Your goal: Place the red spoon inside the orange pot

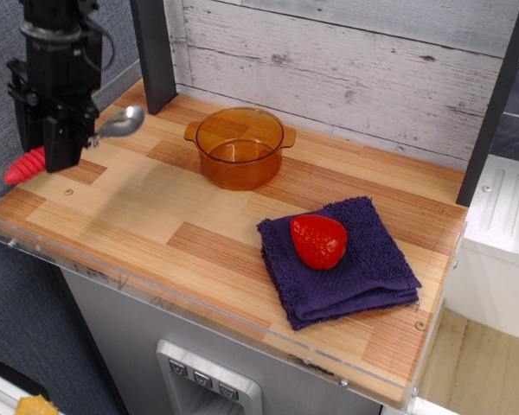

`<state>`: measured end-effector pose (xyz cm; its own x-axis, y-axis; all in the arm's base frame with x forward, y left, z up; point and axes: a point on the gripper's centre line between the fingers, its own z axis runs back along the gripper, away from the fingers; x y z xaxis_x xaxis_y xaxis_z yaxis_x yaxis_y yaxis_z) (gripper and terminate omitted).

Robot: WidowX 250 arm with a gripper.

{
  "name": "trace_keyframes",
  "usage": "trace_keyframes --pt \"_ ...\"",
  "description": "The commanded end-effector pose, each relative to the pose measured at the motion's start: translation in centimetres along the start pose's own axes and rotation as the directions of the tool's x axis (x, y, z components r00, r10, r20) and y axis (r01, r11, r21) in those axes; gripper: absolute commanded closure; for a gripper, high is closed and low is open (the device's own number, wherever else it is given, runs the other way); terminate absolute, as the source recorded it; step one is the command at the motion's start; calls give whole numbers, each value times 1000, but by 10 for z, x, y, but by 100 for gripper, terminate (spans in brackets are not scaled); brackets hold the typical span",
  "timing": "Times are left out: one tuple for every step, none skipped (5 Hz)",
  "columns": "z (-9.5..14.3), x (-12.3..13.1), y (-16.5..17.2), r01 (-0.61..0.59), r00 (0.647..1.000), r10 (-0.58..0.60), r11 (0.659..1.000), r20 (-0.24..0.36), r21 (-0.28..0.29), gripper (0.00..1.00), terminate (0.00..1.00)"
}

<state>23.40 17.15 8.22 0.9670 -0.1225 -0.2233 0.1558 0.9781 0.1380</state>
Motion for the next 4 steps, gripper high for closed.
trace_keyframes --pt "41 6 -17 -59 991 68 995 113 -80 100 0" --pt "49 17 -31 -54 991 64 995 118 -88 100 0" --pt "44 33 -39 -62 995 73 987 68 -145 100 0" --pt "38 55 -54 -26 1000 26 992 1 -123 100 0"
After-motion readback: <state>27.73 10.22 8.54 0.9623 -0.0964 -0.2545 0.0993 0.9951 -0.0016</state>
